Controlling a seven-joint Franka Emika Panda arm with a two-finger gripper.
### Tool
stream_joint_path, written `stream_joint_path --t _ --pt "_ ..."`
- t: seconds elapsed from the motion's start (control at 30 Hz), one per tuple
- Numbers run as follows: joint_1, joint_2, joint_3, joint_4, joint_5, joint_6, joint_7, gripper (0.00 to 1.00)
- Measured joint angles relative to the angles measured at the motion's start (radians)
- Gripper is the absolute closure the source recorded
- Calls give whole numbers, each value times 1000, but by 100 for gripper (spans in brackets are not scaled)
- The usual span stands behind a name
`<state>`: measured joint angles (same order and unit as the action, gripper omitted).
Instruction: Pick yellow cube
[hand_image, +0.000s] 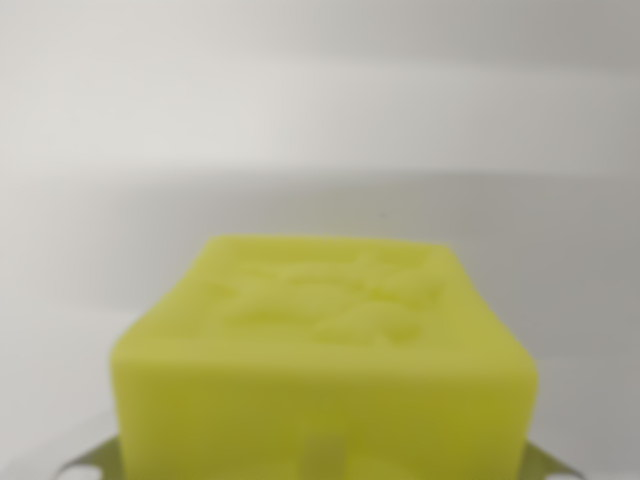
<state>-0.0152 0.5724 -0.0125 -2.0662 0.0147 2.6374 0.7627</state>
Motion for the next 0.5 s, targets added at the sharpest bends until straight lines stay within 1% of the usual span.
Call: stream_joint_path --t 0.5 --pt "-1 -84 0 -17 -3 -68 2 100"
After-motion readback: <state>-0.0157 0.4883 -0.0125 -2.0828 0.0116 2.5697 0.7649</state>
